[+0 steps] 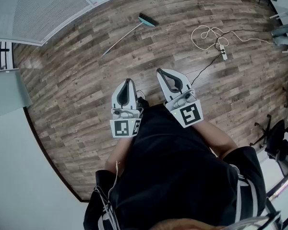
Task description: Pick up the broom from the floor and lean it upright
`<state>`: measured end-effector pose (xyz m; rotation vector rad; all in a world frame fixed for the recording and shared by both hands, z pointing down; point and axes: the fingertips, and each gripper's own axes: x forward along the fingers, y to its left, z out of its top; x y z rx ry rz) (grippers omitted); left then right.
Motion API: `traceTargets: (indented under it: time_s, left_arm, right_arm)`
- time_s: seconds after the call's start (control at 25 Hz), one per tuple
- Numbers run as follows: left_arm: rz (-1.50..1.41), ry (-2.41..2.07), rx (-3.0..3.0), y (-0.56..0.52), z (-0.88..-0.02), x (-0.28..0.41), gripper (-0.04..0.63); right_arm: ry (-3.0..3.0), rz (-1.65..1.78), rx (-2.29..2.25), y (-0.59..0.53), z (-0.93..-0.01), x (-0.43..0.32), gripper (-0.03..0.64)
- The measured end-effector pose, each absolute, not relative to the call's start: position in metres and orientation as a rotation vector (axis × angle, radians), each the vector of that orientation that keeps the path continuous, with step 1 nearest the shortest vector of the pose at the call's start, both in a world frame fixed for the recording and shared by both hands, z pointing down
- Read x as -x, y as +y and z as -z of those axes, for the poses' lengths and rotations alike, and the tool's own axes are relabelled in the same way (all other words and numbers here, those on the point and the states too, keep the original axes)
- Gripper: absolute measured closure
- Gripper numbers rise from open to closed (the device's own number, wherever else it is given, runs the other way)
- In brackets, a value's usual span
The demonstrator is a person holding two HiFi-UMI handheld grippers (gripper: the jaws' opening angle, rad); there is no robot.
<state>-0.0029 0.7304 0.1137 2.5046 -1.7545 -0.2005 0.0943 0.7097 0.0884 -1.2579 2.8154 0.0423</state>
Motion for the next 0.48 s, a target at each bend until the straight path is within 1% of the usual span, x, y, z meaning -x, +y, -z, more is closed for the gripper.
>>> traceTargets:
  time_s: [0.48]
  left_arm:
    - [0.207, -1.805, -2.468, 0.725, -0.116, -0.010, 0.577]
  right_arm:
    - [2.749, -0.043, 1.330, 0.695, -0.096, -0.134, 0.598]
